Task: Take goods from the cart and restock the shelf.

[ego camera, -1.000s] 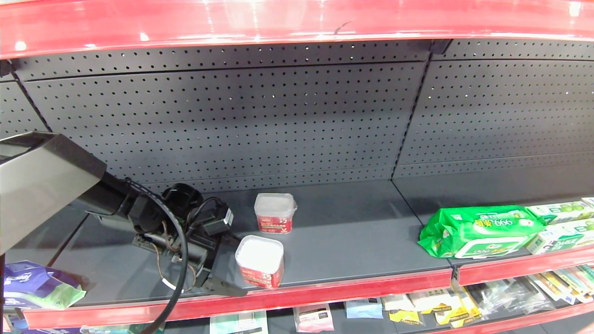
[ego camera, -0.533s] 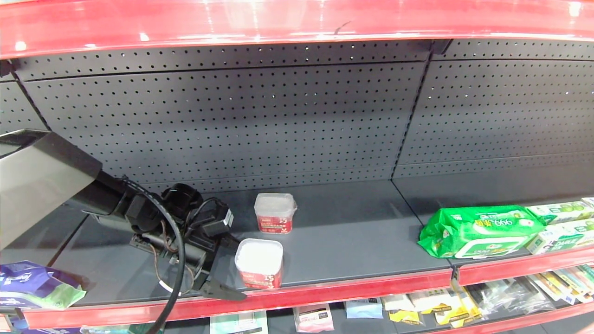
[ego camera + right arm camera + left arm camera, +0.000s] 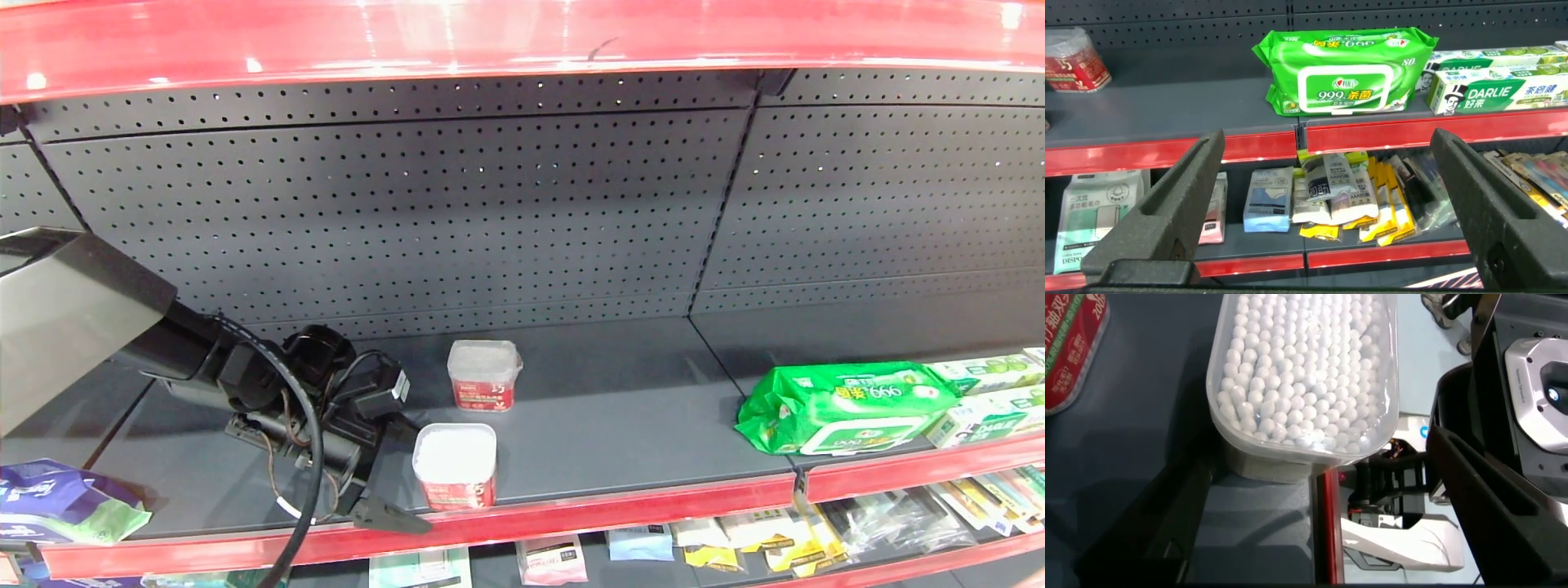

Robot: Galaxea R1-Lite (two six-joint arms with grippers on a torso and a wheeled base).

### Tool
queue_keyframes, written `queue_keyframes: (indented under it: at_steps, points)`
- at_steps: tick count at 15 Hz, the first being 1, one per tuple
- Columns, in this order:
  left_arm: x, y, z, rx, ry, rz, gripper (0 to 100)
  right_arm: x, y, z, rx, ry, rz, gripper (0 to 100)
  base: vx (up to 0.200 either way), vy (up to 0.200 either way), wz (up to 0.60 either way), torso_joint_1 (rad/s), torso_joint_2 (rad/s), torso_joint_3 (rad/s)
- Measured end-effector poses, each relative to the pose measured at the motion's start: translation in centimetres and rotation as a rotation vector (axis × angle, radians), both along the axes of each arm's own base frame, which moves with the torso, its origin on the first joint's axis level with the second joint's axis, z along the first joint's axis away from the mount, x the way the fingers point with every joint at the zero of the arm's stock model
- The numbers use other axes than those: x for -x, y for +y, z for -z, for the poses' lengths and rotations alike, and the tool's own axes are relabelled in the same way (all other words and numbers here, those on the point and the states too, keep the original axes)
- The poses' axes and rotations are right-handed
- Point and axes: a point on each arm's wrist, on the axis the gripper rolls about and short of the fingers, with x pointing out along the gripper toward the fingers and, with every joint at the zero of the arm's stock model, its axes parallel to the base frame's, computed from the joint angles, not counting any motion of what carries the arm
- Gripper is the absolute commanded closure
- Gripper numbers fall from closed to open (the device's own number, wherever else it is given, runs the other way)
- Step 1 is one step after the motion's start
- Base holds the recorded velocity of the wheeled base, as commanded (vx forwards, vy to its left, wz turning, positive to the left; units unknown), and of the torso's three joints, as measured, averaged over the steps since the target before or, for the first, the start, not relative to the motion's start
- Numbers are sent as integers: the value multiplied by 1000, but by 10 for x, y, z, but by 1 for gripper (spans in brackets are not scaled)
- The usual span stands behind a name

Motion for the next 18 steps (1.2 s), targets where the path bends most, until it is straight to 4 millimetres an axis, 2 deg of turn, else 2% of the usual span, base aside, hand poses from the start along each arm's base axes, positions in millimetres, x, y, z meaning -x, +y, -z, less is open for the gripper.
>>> queue_keyframes:
  at_steps: [18]
  points:
    - [2,0,0,-6,-1,2,0,0,0,0,0,0,-1,0,0,0,0,0,0,0]
